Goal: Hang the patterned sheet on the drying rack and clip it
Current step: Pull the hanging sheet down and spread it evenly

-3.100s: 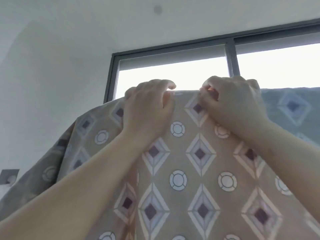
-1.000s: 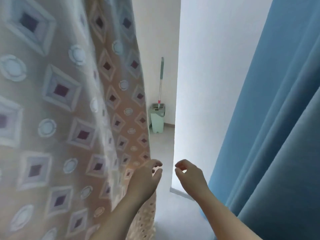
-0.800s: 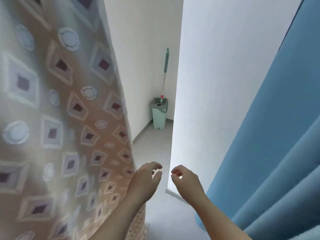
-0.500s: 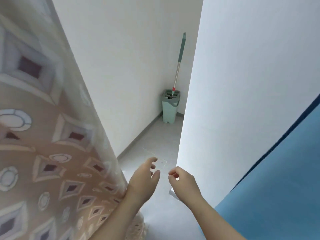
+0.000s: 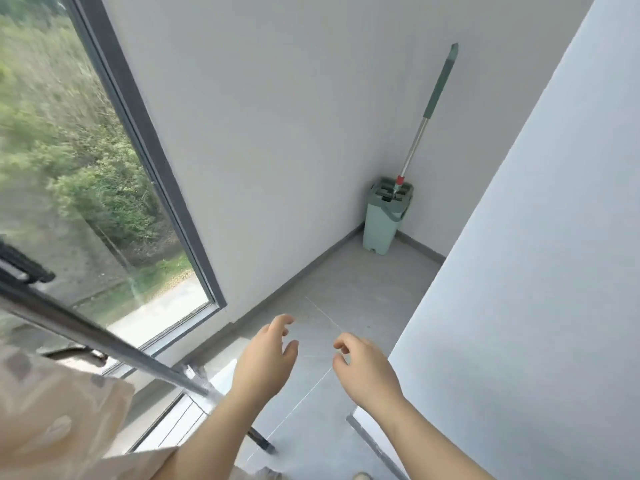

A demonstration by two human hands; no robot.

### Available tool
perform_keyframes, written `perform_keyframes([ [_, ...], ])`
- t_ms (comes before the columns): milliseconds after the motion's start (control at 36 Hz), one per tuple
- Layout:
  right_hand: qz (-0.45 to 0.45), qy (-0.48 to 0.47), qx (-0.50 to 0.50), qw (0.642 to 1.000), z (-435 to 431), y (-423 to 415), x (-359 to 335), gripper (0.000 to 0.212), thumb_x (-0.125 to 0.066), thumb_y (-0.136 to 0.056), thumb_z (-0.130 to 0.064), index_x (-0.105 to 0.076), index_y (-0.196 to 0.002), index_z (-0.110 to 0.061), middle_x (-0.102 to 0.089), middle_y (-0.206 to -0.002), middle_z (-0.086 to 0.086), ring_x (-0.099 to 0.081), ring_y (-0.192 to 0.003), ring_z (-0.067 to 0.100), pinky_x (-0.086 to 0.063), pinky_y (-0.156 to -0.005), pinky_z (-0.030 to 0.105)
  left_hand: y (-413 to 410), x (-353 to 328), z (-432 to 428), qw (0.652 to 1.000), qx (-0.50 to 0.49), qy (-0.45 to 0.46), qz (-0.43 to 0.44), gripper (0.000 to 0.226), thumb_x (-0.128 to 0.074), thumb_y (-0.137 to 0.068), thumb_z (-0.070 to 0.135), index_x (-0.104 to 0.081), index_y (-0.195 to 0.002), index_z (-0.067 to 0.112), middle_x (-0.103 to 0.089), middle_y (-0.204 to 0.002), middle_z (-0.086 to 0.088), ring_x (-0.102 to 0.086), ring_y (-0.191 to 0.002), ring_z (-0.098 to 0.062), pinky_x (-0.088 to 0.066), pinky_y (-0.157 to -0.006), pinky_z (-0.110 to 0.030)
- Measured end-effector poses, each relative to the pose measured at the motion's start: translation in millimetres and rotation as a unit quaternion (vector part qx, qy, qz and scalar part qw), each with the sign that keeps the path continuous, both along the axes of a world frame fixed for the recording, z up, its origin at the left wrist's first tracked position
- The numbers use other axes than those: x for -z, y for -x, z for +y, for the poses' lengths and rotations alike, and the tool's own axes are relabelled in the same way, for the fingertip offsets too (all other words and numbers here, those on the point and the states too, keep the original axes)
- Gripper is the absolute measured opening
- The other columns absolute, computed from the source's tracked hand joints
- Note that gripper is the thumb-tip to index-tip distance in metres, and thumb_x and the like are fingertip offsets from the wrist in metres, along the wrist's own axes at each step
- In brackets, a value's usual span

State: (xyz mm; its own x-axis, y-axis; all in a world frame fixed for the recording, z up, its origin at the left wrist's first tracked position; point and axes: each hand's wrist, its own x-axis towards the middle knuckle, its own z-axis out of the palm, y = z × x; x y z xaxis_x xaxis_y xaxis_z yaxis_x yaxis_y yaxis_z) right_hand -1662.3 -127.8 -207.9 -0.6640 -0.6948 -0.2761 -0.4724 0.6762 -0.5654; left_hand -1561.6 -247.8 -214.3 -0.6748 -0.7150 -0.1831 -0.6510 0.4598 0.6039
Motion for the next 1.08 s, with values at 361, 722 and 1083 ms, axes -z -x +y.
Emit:
perform_keyframes([
  [361, 0.044, -0.118, -0.256, 0.959, -118, 45, 11, 0.034, -0.037, -0.093, -0.021, -0.046, -0.126, -0.017, -0.050, -0.130, 0.005, -0.044, -0.120, 0.026, -0.037, -0.091, 0.031, 12, 13, -61, 0.982, -0.176, -0.001, -0.069, 0.038, -0.044, -0.093, 0.025, -0.042, -0.130, 0.024, -0.052, -0.127, 0.001, -0.053, -0.111, -0.018, -0.043, -0.086, -0.030],
  [722, 0.069, -0.131, -0.403, 0.903, -255, 8, 16, 0.034, -0.039, -0.092, -0.017, -0.047, -0.125, -0.013, -0.047, -0.132, 0.012, -0.041, -0.124, 0.031, -0.031, -0.099, 0.038, -9, -1, -149, 0.952, -0.277, 0.039, -0.124, 0.036, -0.040, -0.094, 0.024, -0.043, -0.130, 0.026, -0.052, -0.129, 0.001, -0.053, -0.111, -0.022, -0.045, -0.080, -0.032],
  [1083, 0.082, -0.151, -0.580, 0.796, -376, -27, 44, 0.034, -0.039, -0.090, -0.012, -0.049, -0.123, -0.012, -0.050, -0.129, 0.013, -0.045, -0.121, 0.031, -0.034, -0.096, 0.037, -29, 17, -198, 0.842, -0.499, -0.012, -0.204, 0.035, -0.035, -0.095, 0.024, -0.042, -0.129, 0.023, -0.054, -0.126, 0.001, -0.053, -0.111, -0.024, -0.041, -0.082, -0.033],
])
